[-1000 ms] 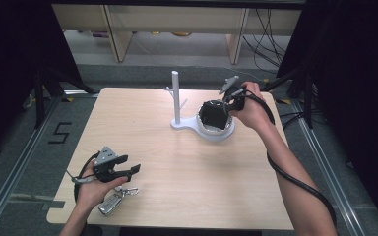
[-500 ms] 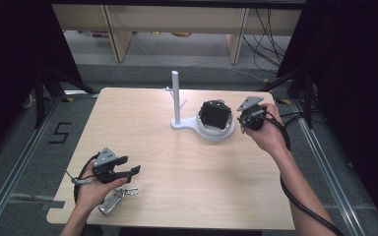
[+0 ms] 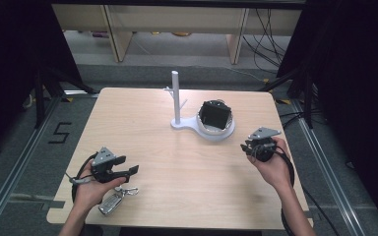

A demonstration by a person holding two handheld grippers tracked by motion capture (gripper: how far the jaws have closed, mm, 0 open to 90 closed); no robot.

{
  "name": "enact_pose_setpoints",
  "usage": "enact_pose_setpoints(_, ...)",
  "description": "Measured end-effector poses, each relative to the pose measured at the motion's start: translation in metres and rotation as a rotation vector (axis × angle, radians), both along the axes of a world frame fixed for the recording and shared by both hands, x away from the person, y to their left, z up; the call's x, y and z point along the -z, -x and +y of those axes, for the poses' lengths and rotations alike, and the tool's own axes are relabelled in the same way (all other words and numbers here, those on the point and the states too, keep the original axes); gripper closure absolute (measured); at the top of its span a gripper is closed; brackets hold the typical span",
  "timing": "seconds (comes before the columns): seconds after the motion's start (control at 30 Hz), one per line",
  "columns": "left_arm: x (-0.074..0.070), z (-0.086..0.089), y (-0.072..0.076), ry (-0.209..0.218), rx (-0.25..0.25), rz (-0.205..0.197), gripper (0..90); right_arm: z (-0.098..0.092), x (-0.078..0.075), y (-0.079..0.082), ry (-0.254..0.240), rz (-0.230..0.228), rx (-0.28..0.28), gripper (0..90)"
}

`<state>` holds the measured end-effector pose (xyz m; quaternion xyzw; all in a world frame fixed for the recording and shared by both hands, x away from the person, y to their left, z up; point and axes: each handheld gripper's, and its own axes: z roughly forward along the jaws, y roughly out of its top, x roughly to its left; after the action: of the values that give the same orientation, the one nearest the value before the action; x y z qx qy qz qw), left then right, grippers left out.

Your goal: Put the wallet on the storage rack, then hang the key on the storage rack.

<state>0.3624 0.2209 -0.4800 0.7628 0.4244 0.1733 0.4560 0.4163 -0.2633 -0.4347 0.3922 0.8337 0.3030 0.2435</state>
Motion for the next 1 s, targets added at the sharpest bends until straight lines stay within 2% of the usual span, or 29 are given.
enact_pose_setpoints(0.13,0.0,0.001,0.002,0.009,-0.001,0.001,33.7,-0.007,0.006,0.009,-0.018,-0.019,0.015,65.4)
enact_pose_setpoints(0.23,0.0,0.002,0.003,0.016,-0.002,0.004,33.8,-0.014,0.008,0.013,-0.068,-0.034,0.053,62.7)
enact_pose_setpoints(0.3,0.0,0.003,0.005,0.013,-0.003,0.005,33.9,-0.016,0.008,0.015,-0.082,-0.001,0.078,60.9)
enact_pose_setpoints(0.4,0.001,0.005,0.007,0.001,0.005,0.007,34.5,-0.018,0.009,0.013,-0.075,-0.017,0.069,59.6)
enact_pose_setpoints(0.43,0.001,0.005,0.008,0.003,0.003,0.009,34.7,-0.017,0.009,0.014,-0.081,0.0,0.076,59.1)
enact_pose_setpoints(0.53,0.002,0.007,0.009,-0.008,0.002,0.02,35.9,-0.019,0.01,0.012,-0.074,0.006,0.059,57.6)
enact_pose_setpoints(0.63,0.001,0.006,0.011,-0.018,-0.001,0.024,36.5,-0.02,0.011,0.011,-0.082,0.03,0.066,56.4)
enact_pose_setpoints(0.67,0.0,0.006,0.01,-0.022,0.005,0.026,36.9,-0.022,0.012,0.01,-0.08,0.026,0.058,56.2)
enact_pose_setpoints(0.7,-0.001,0.006,0.01,-0.032,0.017,0.032,37.2,-0.022,0.011,0.011,-0.094,0.041,0.072,55.9)
enact_pose_setpoints(0.73,-0.001,0.005,0.01,-0.026,0.014,0.031,37.6,-0.024,0.012,0.011,-0.085,0.033,0.064,55.4)
enact_pose_setpoints(0.77,-0.002,0.004,0.009,-0.023,0.019,0.03,37.9,-0.024,0.011,0.012,-0.093,0.053,0.074,55.1)
enact_pose_setpoints(0.83,-0.006,0.005,0.008,-0.061,0.043,0.036,38.4,-0.027,0.012,0.012,-0.092,0.046,0.069,54.7)
enact_pose_setpoints(0.87,-0.008,0.002,0.007,-0.049,0.043,0.036,38.7,-0.028,0.012,0.013,-0.096,0.043,0.068,54.6)
enact_pose_setpoints(0.93,-0.012,0.003,0.005,-0.093,0.086,0.044,39.5,-0.027,0.012,0.017,-0.116,0.084,0.097,54.2)
enact_pose_setpoints(0.97,-0.013,0.0,0.004,-0.079,0.088,0.051,39.8,-0.028,0.013,0.016,-0.113,0.067,0.088,54.0)
enact_pose_setpoints(1.0,-0.015,0.002,0.002,-0.114,0.111,0.053,40.0,-0.029,0.013,0.018,-0.104,0.073,0.089,53.9)
